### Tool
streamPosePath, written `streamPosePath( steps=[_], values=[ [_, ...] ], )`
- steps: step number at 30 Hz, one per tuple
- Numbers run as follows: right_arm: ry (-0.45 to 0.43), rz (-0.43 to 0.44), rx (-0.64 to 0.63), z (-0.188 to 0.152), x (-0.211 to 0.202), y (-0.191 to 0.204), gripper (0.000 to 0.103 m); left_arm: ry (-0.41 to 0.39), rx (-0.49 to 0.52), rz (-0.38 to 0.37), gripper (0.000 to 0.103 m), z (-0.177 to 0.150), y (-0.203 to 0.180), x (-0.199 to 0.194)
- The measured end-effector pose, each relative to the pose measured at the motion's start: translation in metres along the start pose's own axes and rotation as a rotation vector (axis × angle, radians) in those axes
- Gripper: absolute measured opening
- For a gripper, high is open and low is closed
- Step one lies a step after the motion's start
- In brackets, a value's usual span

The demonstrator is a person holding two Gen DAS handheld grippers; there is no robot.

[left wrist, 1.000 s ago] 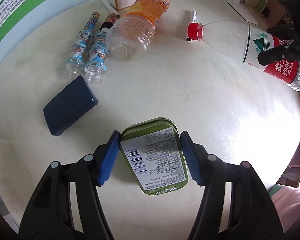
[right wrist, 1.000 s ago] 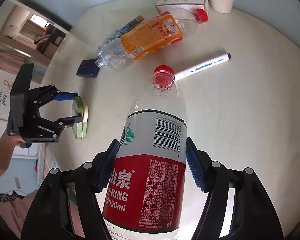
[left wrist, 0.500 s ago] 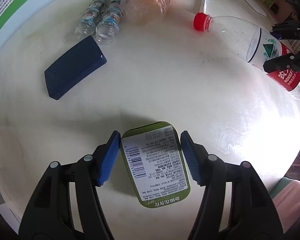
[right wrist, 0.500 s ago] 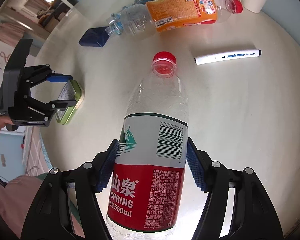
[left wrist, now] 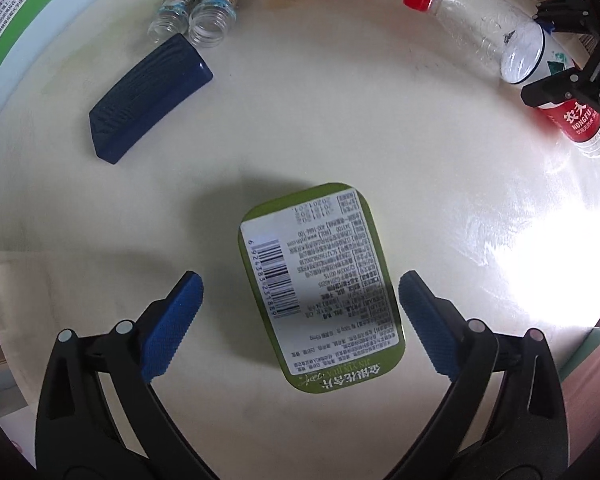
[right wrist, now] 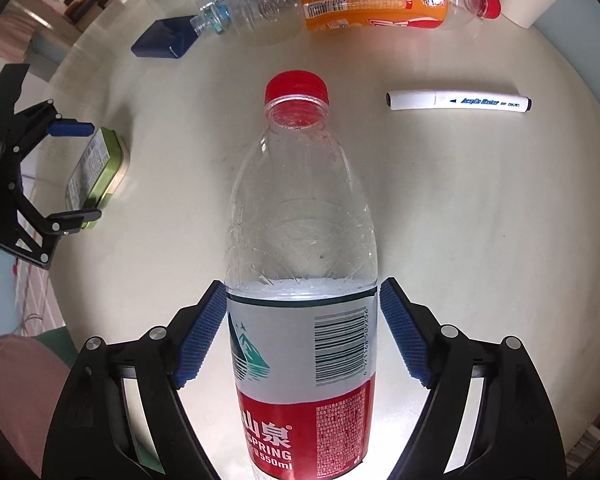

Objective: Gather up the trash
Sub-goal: 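Carry the green tin and red-label bottle in both tools over the trash bin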

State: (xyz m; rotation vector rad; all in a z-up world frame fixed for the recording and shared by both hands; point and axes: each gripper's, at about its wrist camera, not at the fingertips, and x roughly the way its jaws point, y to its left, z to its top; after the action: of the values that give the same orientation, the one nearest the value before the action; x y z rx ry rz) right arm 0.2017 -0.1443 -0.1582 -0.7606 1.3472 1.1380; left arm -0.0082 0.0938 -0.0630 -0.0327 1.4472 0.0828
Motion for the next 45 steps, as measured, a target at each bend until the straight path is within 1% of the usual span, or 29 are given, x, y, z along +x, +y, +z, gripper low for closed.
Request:
streamPosePath(
  steps=[1, 2, 3, 4, 5, 9, 11, 17, 21, 22, 24, 25, 29, 34, 35, 40, 41, 45],
  values=[
    [0.001, -0.005, -0.01, 0.0, 0.001, 0.002, 0.077, 0.001, -0.005, -0.01, 0.088, 0.0, -0.001, 0.003],
    [-0.002, -0.004, -0.02, -0.001, 0.002, 0.004, 0.075, -0.003, -0.021, -0.045, 0.083, -0.001, 0.001, 0.003],
    [-0.002, 0.0, -0.027, -0.001, 0.002, 0.005, 0.063, -0.011, -0.032, -0.045, 0.074, -0.002, 0.002, 0.003],
    [0.001, -0.001, -0.03, -0.001, 0.003, 0.006, 0.062, -0.022, -0.033, -0.042, 0.066, -0.003, 0.004, 0.002],
    [-0.002, 0.005, -0.026, -0.001, 0.001, 0.006, 0.062, -0.026, -0.033, -0.037, 0.063, -0.003, 0.005, 0.0],
    [-0.041, 0.036, 0.003, 0.001, -0.01, 0.002, 0.062, -0.042, -0.057, -0.078, 0.062, -0.005, 0.017, -0.008],
    [-0.061, 0.042, -0.001, 0.003, -0.019, 0.003, 0.062, -0.057, -0.055, -0.059, 0.062, -0.006, 0.02, -0.014],
    [-0.095, 0.045, -0.052, 0.007, -0.042, 0.015, 0.062, -0.11, -0.058, -0.037, 0.06, -0.019, 0.035, -0.04],
    [-0.115, 0.036, -0.088, 0.01, -0.052, 0.03, 0.062, -0.15, -0.078, -0.014, 0.06, -0.033, 0.043, -0.059],
    [-0.119, 0.03, -0.1, 0.022, -0.057, 0.036, 0.062, -0.16, -0.088, -0.012, 0.06, -0.035, 0.044, -0.063],
    [-0.126, 0.023, -0.124, 0.033, -0.059, 0.049, 0.062, -0.176, -0.106, -0.007, 0.06, -0.039, 0.046, -0.071],
    [-0.129, 0.022, -0.134, 0.037, -0.061, 0.056, 0.062, -0.183, -0.112, -0.005, 0.06, -0.031, 0.046, -0.074],
    [-0.131, 0.016, -0.205, 0.053, -0.067, 0.086, 0.062, -0.204, -0.151, 0.011, 0.06, -0.048, 0.063, -0.086],
    [-0.137, 0.015, -0.303, 0.069, -0.074, 0.125, 0.062, -0.216, -0.228, 0.054, 0.06, -0.093, 0.092, -0.099],
    [-0.137, 0.017, -0.323, 0.074, -0.075, 0.134, 0.062, -0.217, -0.238, 0.061, 0.06, -0.098, 0.093, -0.1],
    [-0.131, 0.042, -0.441, 0.088, -0.074, 0.19, 0.062, -0.218, -0.334, 0.111, 0.06, -0.157, 0.114, -0.118],
    [-0.13, 0.047, -0.466, 0.092, -0.072, 0.201, 0.062, -0.217, -0.346, 0.117, 0.06, -0.163, 0.117, -0.119],
    [-0.124, 0.068, -0.574, 0.104, -0.067, 0.251, 0.062, -0.212, -0.429, 0.157, 0.06, -0.214, 0.13, -0.132]
  ],
)
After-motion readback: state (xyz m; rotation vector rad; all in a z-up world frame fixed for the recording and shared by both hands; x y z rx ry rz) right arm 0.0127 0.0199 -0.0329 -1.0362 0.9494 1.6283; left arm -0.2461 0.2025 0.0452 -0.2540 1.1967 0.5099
